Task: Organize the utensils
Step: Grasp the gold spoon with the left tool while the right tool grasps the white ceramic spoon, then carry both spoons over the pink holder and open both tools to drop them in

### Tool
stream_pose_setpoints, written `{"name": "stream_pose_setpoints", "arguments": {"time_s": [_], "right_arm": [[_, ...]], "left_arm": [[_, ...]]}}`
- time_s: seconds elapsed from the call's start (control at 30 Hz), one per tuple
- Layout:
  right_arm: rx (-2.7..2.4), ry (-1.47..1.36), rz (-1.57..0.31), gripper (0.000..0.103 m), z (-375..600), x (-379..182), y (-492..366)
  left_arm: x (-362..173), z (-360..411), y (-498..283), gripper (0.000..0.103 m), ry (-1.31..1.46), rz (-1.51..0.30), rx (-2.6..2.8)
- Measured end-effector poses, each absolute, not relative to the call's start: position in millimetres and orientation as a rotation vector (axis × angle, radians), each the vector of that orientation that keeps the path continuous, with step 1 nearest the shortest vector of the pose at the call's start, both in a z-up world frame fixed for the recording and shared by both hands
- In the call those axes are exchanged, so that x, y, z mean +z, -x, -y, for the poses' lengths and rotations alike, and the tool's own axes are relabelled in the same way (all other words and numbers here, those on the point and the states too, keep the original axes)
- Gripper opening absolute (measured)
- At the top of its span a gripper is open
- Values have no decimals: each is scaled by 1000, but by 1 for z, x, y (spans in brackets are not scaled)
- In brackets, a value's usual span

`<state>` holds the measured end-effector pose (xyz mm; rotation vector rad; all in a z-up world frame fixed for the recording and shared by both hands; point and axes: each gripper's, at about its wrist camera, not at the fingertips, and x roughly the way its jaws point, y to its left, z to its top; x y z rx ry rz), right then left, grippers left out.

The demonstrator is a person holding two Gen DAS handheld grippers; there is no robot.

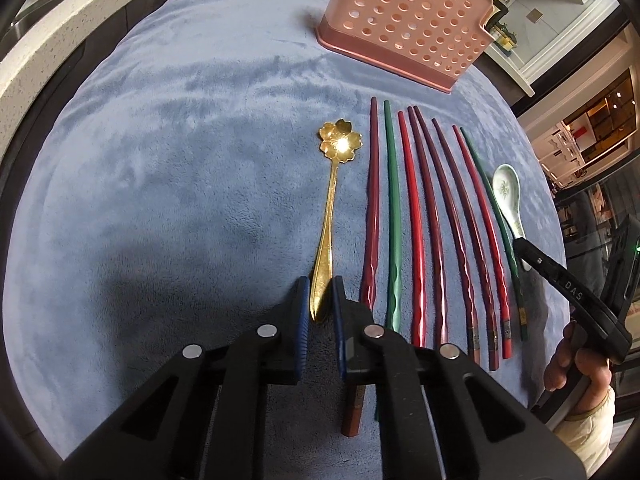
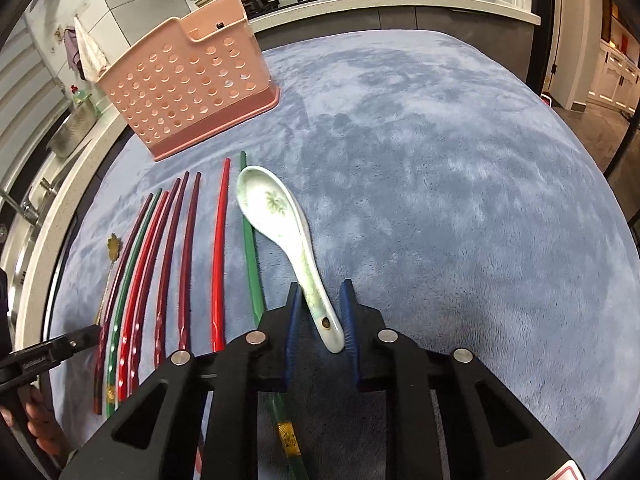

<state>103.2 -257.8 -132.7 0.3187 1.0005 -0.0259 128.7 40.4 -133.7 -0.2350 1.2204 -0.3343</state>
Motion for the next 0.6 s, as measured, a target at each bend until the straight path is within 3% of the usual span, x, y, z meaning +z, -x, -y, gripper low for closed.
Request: {"name": "stream_pose_setpoints", "arguments": {"time_s": [0.23, 0.6], "right_arm": [[-7, -314, -977, 8, 252, -122, -98], [-71, -268, -924, 7, 259, -78, -93]], "left_arm": [[-130, -43, -128, 10, 236, -1211, -340], [-92, -58, -124, 7, 204, -1110, -292]]}}
